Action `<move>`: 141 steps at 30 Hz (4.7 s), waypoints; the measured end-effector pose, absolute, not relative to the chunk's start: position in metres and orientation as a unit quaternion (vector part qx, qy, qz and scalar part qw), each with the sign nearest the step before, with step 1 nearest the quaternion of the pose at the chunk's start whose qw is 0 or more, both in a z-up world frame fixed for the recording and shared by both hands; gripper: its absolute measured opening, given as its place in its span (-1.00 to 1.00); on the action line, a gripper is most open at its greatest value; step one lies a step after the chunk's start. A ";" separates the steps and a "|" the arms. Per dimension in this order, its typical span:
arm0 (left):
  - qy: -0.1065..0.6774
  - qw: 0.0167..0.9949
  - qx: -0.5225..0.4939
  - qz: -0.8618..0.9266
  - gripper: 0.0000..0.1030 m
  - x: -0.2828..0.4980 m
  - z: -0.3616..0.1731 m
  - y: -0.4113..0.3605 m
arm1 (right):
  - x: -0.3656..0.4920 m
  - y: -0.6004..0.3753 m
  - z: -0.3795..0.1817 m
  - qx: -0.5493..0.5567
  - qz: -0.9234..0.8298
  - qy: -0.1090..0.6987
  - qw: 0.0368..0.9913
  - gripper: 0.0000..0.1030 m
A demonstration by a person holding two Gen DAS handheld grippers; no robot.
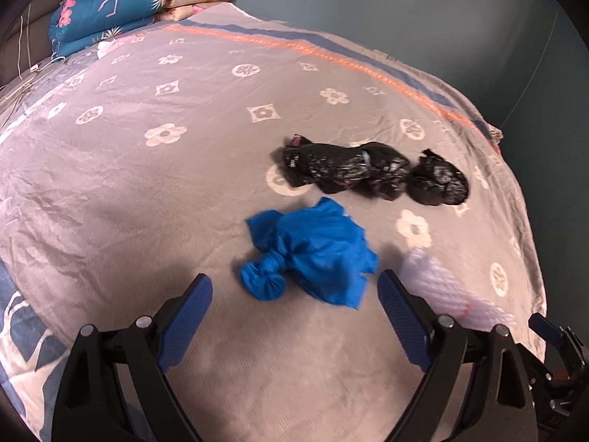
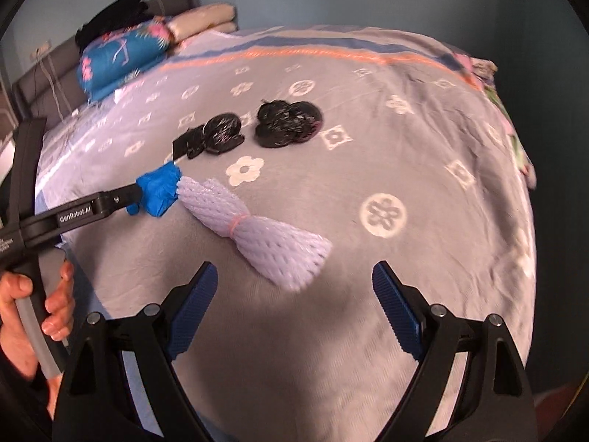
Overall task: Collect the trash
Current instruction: 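Grasp the blue glove with the left tool while the right tool grasps the lavender foam net, then carry the blue glove and foam net over the yellow-rimmed bin with both tools, then open both tools to drop the glove and net into the bin, then move both tools back over the bed to the black trash bags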
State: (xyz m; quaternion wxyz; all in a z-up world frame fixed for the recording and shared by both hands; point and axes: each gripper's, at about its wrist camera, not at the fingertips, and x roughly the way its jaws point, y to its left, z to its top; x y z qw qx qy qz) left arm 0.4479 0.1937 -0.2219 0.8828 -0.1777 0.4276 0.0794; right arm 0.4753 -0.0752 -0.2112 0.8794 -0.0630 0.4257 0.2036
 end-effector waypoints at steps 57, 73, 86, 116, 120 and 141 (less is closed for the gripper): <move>0.335 0.933 -0.117 -0.062 -0.63 0.290 -0.083 0.085 | 0.327 -0.177 -0.109 -0.023 0.150 0.384 0.911 -0.45; 0.271 0.944 -0.044 -0.184 -0.63 0.201 -0.001 -0.040 | 0.207 -0.335 -0.056 0.092 0.046 0.314 0.944 -0.43; 0.265 0.928 0.013 -0.260 -0.63 0.197 0.004 -0.145 | 0.175 -0.425 -0.063 0.136 -0.033 0.324 0.935 -0.40; 0.387 0.866 0.007 -0.315 -0.55 0.286 -0.096 -0.244 | 0.228 -0.479 -0.113 0.182 -0.086 0.392 0.897 -0.22; 0.398 0.862 -0.003 -0.313 -0.30 0.292 -0.102 -0.243 | 0.225 -0.479 -0.112 0.181 -0.092 0.388 0.899 -0.10; 0.366 0.907 -0.049 -0.203 0.77 0.314 -0.087 -0.144 | 0.227 -0.454 -0.090 0.184 -0.078 0.355 0.913 0.58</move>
